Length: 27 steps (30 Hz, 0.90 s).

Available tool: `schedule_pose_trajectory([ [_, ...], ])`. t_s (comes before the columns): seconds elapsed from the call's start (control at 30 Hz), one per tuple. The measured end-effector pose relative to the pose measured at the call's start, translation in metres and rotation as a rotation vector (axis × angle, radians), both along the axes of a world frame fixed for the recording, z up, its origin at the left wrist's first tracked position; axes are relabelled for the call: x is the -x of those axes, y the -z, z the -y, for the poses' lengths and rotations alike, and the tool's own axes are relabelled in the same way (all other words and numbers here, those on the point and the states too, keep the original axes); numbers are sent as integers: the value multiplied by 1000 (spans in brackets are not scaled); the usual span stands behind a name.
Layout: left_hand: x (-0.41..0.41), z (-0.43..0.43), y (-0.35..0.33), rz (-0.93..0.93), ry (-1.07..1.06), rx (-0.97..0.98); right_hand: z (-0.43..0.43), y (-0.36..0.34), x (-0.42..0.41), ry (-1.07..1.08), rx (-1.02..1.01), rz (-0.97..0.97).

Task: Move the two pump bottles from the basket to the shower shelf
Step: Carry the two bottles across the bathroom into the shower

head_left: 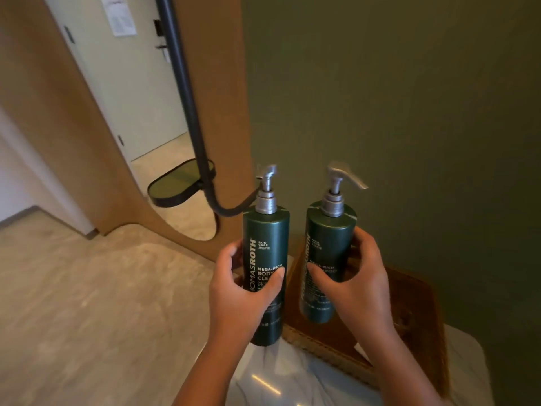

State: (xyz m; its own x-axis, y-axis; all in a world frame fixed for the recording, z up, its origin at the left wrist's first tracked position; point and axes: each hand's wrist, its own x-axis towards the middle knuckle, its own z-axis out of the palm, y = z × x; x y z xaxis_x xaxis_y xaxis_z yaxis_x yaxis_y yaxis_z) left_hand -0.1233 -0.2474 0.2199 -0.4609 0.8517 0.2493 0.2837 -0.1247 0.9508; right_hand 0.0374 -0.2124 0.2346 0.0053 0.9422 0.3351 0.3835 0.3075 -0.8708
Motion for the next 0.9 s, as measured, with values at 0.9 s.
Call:
schedule_pose_trajectory([
  [0.9,136,333,-20,27,-889,-110,212,-22,237,-986,46,-37],
])
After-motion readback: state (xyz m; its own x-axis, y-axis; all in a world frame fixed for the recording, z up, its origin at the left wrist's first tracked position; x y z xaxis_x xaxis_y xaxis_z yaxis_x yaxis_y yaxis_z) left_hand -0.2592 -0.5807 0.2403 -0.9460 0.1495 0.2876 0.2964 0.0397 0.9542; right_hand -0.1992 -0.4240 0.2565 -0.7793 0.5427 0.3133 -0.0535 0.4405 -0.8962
